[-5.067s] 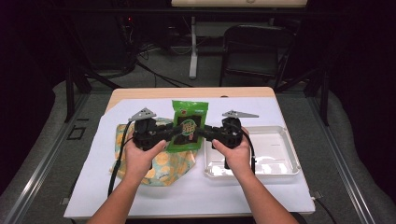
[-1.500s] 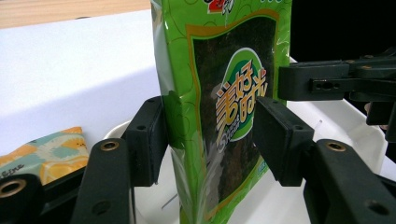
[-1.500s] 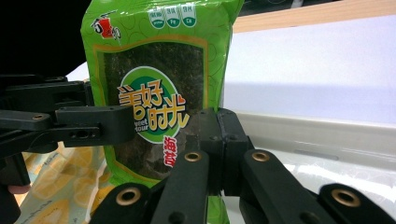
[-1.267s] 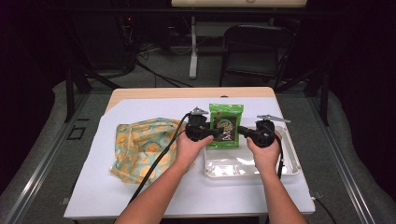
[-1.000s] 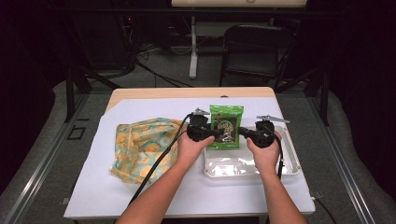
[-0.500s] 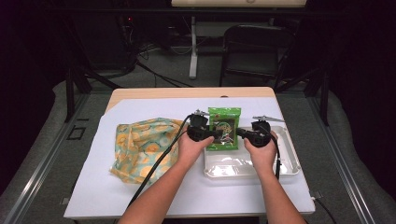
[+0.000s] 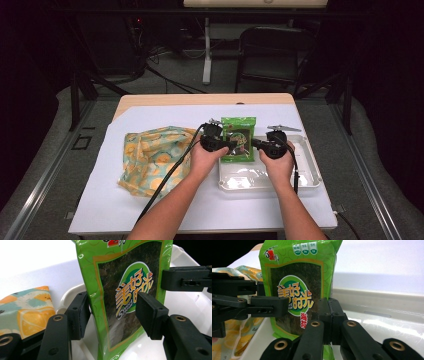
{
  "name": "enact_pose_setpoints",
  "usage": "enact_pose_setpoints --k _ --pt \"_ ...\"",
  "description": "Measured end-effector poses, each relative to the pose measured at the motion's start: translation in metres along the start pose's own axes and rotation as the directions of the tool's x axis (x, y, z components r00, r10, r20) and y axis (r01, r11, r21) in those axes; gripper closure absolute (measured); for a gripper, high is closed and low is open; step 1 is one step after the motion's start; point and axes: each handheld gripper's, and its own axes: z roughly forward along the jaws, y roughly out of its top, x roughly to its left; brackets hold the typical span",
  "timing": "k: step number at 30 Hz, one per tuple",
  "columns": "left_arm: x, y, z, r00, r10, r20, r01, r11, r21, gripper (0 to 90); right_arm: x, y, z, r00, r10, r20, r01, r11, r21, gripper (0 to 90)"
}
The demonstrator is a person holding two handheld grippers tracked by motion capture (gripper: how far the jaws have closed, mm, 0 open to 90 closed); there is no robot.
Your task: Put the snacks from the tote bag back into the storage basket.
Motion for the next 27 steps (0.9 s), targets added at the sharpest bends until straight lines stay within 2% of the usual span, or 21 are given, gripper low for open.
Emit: enact_pose_setpoints --k 3,9,18,27 --pt "-0.001 0.000 -0.003 0.9996 0.017 -0.021 -0.017 0.9998 -0.003 44.6 0.001 0.000 0.001 1.0000 -0.005 0.003 0.005 1.000 -0.002 90.0" --pt "-0.001 0.002 -0.012 0.9981 0.021 -0.058 -0.023 0.9995 -0.024 44.2 0.000 0.000 0.001 0.9999 -0.011 0.011 0.011 1.000 0.003 90.0" --pt "-0.002 0.006 -0.029 0.9980 0.039 -0.050 -0.042 0.9979 -0.049 44.2 -0.001 0.000 0.004 0.9999 0.003 0.017 -0.003 1.000 0.005 90.0" --pt "-0.005 0.007 -0.040 0.9977 0.055 -0.040 -0.058 0.9959 -0.069 44.2 -0.004 0.000 0.006 0.9998 0.013 0.015 -0.013 1.000 0.006 90.0"
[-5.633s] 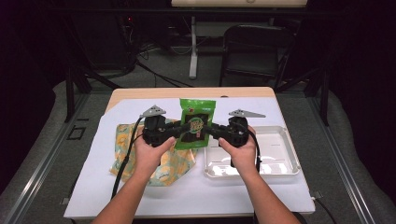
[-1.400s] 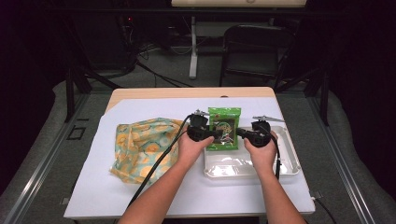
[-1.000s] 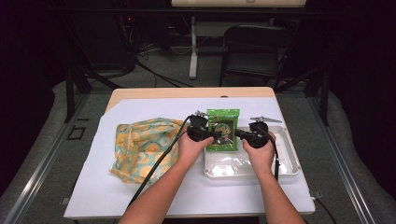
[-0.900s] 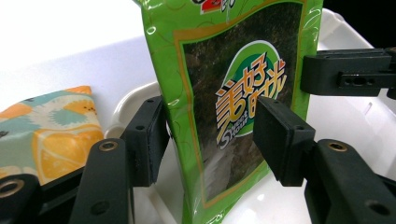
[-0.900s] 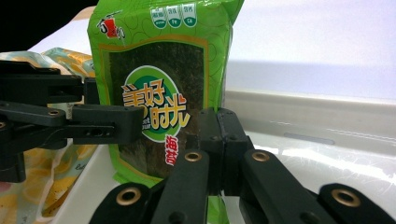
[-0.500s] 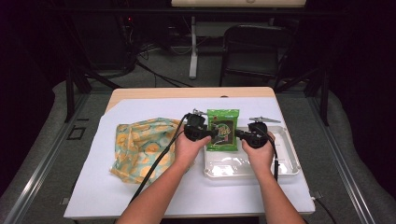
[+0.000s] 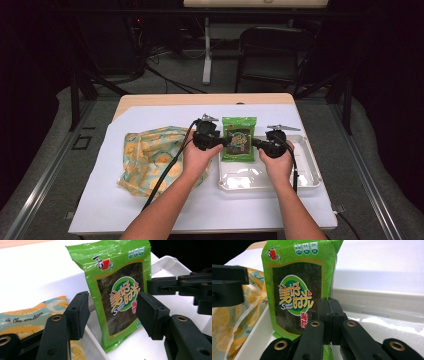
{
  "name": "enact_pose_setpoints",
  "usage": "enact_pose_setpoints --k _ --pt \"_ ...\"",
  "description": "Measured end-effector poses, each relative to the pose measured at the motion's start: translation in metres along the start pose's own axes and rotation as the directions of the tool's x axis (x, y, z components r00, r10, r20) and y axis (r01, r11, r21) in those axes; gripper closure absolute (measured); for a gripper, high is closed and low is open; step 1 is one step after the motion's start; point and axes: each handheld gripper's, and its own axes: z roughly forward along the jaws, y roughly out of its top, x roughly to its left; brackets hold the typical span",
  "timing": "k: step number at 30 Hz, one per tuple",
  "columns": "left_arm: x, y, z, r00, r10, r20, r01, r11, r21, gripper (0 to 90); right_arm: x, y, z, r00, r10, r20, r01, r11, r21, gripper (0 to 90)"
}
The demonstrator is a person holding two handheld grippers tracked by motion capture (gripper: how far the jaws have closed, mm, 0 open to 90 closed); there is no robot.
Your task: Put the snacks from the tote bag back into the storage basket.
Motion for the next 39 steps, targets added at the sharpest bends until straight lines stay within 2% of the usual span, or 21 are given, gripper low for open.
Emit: enact_pose_setpoints --k 3,7,11,13,15,20,26,30,39 --pt "0.000 0.001 -0.006 1.0000 0.008 0.003 -0.008 1.0000 -0.002 44.2 -0.001 0.000 0.001 1.0000 0.003 0.001 -0.003 1.000 0.001 90.0" --pt "0.000 0.003 -0.015 0.9999 0.014 0.004 -0.014 0.9995 -0.027 44.3 -0.003 0.001 0.002 1.0000 0.008 0.000 -0.008 1.000 0.004 90.0" --pt "0.001 0.005 -0.028 0.9996 0.027 0.005 -0.027 0.9989 -0.038 44.3 -0.004 0.001 0.003 0.9998 0.019 0.002 -0.019 1.000 -0.001 90.0" --pt "0.001 0.003 -0.036 0.9996 0.029 0.006 -0.029 0.9979 -0.059 44.3 -0.005 0.002 0.004 0.9999 0.016 0.000 -0.016 1.000 0.005 90.0" --pt "0.004 0.001 -0.041 0.9998 0.018 0.006 -0.018 0.9970 -0.075 44.3 -0.005 0.002 0.005 0.9999 0.017 0.001 -0.017 1.000 0.010 90.0" --pt "0.013 -0.004 -0.056 1.0000 0.004 -0.006 -0.004 0.9971 -0.076 44.3 -0.005 0.004 0.009 0.9997 0.026 0.002 -0.026 1.000 0.016 90.0" --pt "0.020 -0.010 -0.069 0.9998 -0.021 -0.006 0.020 0.9936 -0.111 44.3 -0.006 0.006 0.012 0.9992 0.038 0.010 -0.038 0.999 0.020 90.0" --pt "0.025 -0.016 -0.078 0.9996 -0.021 -0.017 0.019 0.9943 -0.105 44.3 -0.007 0.007 0.014 0.9987 0.049 0.016 -0.049 0.999 0.022 90.0" --pt "0.041 -0.031 -0.099 0.9971 -0.072 -0.025 0.067 0.9859 -0.154 44.3 -0.012 0.007 0.020 0.9962 0.086 0.015 -0.086 0.996 0.025 90.0"
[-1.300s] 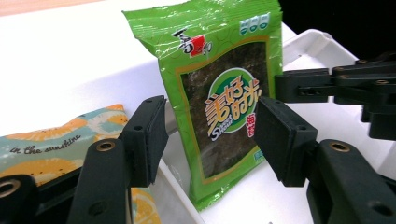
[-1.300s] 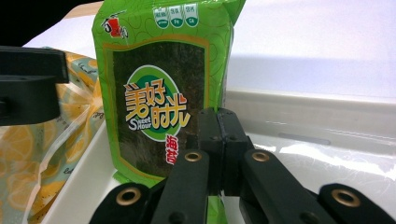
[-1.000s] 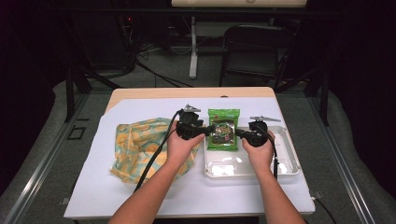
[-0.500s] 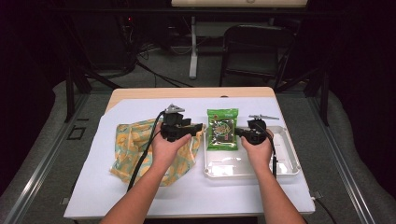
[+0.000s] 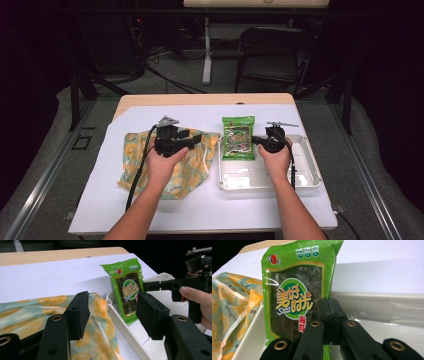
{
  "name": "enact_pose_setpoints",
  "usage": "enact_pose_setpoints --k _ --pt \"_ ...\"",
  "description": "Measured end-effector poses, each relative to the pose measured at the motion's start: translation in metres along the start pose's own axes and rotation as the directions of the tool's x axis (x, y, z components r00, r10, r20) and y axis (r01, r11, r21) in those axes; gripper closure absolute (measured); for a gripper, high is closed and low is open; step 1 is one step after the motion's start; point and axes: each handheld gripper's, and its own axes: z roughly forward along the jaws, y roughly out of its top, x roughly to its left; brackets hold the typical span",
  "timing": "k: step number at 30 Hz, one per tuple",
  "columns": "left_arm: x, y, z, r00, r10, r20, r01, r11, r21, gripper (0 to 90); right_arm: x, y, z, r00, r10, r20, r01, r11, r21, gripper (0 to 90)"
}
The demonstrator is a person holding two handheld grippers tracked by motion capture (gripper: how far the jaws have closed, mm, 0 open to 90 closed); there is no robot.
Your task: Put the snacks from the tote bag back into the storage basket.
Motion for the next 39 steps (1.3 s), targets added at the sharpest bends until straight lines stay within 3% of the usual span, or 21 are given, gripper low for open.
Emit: enact_pose_setpoints --k 8,21,29,39 --pt "0.014 -0.006 -0.010 0.9994 -0.026 -0.023 0.026 0.9996 -0.009 44.3 -0.004 0.000 0.002 1.0000 0.007 0.001 -0.007 1.000 0.010 89.7" --pt "0.016 -0.006 -0.011 0.9991 -0.036 -0.023 0.036 0.9992 -0.019 44.3 -0.002 -0.001 0.002 0.9997 0.022 0.005 -0.022 1.000 0.000 83.3" --pt "0.020 -0.008 -0.010 0.9985 -0.048 -0.027 0.047 0.9987 -0.016 44.3 0.002 -0.002 0.003 0.9999 -0.012 0.010 0.012 1.000 0.010 70.1" --pt "0.021 -0.009 -0.010 0.9984 -0.048 -0.030 0.047 0.9987 -0.017 44.3 0.006 -0.002 0.002 0.9985 -0.050 0.020 0.050 0.999 -0.008 61.5"
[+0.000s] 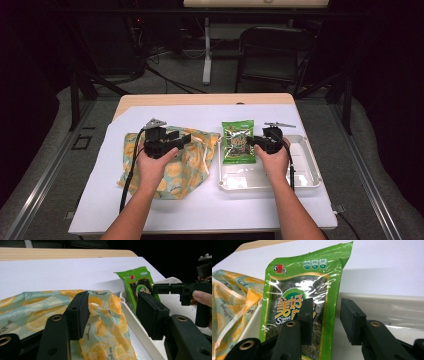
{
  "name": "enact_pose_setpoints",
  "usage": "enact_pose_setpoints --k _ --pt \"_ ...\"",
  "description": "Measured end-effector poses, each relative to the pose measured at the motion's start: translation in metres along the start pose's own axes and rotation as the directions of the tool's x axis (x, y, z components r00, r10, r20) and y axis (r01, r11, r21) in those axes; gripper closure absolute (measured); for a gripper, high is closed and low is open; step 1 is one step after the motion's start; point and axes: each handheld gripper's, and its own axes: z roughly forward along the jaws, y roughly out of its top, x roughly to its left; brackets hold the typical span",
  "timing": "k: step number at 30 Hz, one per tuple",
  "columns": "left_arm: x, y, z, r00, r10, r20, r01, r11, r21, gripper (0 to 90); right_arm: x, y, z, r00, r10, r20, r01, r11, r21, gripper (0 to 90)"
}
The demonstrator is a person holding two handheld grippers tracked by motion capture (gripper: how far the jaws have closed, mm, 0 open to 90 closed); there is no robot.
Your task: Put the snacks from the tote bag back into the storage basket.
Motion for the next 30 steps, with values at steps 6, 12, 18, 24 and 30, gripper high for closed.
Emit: enact_pose_setpoints --k 6,12,18,24,30 --pt "0.0002 0.0000 0.0000 1.0000 -0.002 0.000 0.002 1.0000 0.000 44.3 0.0016 -0.0006 0.0008 0.9995 -0.028 0.017 0.028 0.999 -0.022 55.0" --pt "0.0007 0.0003 -0.0010 1.0000 0.000 0.000 0.000 1.0000 -0.004 44.3 0.0044 -0.0005 -0.0008 0.9990 -0.041 0.019 0.041 0.999 -0.024 52.0" --pt "0.0018 0.0005 -0.0022 1.0000 -0.002 0.000 0.002 1.0000 -0.006 44.3 0.0094 -0.0001 -0.0041 0.9973 -0.068 0.028 0.069 0.997 -0.045 48.3" --pt "0.0022 0.0011 -0.0040 1.0000 -0.003 -0.003 0.003 1.0000 -0.005 44.3 0.0100 -0.0004 -0.0051 0.9961 -0.079 0.039 0.080 0.996 -0.044 47.7" --pt "0.0031 0.0018 -0.0051 1.0000 -0.009 -0.004 0.009 0.9999 -0.011 44.3 0.0094 0.0000 -0.0071 0.9957 -0.083 0.040 0.085 0.995 -0.045 47.4"
